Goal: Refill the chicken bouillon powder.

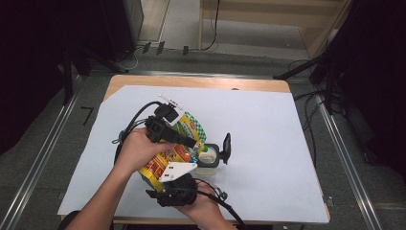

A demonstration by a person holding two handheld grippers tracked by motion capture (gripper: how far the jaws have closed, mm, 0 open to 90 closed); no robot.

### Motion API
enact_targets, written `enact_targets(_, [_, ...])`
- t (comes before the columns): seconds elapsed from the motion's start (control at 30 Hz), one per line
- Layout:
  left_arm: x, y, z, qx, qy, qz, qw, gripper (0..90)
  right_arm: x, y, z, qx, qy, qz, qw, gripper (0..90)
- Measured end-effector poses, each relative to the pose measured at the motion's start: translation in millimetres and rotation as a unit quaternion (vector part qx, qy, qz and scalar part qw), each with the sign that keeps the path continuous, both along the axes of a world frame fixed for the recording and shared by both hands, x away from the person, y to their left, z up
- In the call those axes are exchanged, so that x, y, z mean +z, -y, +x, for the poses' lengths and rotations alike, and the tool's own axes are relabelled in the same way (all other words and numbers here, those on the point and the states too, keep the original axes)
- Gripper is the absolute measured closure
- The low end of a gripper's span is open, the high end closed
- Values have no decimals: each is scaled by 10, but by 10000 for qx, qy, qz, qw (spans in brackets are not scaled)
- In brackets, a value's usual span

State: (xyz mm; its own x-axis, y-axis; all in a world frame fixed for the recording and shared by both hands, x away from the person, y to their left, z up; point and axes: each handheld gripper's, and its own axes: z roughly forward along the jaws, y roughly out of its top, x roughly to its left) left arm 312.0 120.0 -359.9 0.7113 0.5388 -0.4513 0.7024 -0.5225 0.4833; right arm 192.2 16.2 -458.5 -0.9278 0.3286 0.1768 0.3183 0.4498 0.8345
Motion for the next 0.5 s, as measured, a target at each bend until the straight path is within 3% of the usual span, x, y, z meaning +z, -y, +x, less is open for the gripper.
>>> enact_targets(0.23, [-62, -22, -6, -34, -57, -47, 10000, 696, -38, -10, -22, 70, -43, -79, 9999, 576])
enact_targets(0.3, [-68, -44, -13, -57, -65, -68, 9999, 682, -39, 2, -28, 78, -101, 27, 9999, 586])
enact_targets(0.33, [-67, -62, -19, -53, -50, -124, 9999, 679, -22, 26, -32, 29, -112, 161, 9998, 633])
enact_targets(0.4, [-49, -100, -41, -54, -25, -267, 9996, 657, 2, 53, -25, -38, -85, 235, 9997, 632])
enact_targets(0.5, [-48, -97, -50, -46, -25, -248, 9997, 648, 3, 53, -30, -47, -132, 249, 9996, 633])
